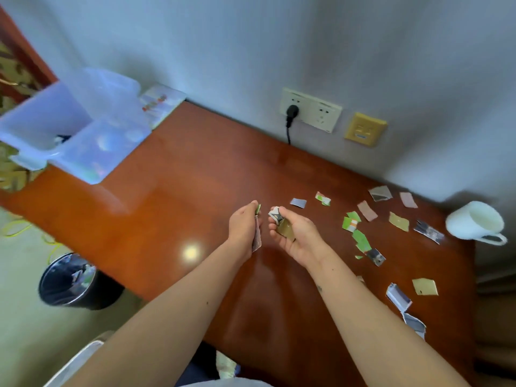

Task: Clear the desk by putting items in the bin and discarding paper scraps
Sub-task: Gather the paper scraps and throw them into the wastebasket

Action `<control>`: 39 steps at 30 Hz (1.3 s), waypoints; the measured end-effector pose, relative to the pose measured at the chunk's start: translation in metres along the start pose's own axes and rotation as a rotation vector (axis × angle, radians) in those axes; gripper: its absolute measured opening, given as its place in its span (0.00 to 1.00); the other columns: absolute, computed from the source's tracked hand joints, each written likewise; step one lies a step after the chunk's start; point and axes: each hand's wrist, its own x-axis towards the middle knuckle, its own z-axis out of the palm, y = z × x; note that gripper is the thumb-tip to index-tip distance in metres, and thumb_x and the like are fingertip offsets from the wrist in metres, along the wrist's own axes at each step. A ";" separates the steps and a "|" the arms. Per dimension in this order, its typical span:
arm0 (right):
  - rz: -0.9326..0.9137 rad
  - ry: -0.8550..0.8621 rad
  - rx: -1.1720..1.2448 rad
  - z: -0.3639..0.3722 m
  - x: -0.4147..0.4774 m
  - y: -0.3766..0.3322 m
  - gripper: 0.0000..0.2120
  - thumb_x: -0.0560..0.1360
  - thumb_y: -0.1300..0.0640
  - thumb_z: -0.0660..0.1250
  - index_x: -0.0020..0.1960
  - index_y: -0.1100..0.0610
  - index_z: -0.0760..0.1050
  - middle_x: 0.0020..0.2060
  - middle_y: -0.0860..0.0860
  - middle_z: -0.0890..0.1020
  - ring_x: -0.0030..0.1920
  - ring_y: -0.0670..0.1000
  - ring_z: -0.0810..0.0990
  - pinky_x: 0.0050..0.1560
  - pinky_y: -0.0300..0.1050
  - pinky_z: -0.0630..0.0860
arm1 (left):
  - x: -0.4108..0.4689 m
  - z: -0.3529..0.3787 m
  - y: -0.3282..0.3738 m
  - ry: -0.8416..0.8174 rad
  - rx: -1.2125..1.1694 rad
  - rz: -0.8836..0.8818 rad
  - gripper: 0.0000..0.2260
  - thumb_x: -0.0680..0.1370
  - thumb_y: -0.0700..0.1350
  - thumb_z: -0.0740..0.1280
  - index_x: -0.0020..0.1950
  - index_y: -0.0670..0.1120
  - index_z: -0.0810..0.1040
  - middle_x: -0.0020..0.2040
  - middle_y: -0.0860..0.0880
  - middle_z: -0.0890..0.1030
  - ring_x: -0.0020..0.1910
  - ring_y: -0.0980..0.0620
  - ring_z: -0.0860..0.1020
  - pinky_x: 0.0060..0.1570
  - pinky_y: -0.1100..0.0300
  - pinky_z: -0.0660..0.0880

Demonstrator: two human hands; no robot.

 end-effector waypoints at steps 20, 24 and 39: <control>0.156 -0.216 -0.312 0.322 0.060 0.125 0.06 0.79 0.62 0.62 0.50 0.64 0.76 0.37 0.59 0.83 0.36 0.54 0.82 0.43 0.47 0.81 | 0.075 -0.310 0.130 0.222 -0.320 0.057 0.09 0.75 0.42 0.59 0.35 0.43 0.72 0.25 0.48 0.68 0.19 0.52 0.62 0.22 0.65 0.60; 0.256 -0.219 -0.361 0.408 0.088 0.176 0.06 0.78 0.63 0.62 0.50 0.65 0.75 0.32 0.58 0.81 0.30 0.53 0.79 0.35 0.44 0.80 | 0.104 -0.402 0.150 0.313 -0.367 0.020 0.09 0.73 0.43 0.59 0.34 0.45 0.72 0.25 0.49 0.69 0.20 0.53 0.62 0.23 0.63 0.59; 0.654 -0.297 -0.641 0.632 0.194 0.398 0.05 0.77 0.63 0.64 0.52 0.61 0.76 0.42 0.57 0.79 0.39 0.52 0.79 0.37 0.42 0.79 | 0.210 -0.688 0.115 0.770 -0.848 -0.152 0.12 0.74 0.43 0.61 0.30 0.45 0.71 0.26 0.48 0.70 0.20 0.51 0.67 0.25 0.65 0.64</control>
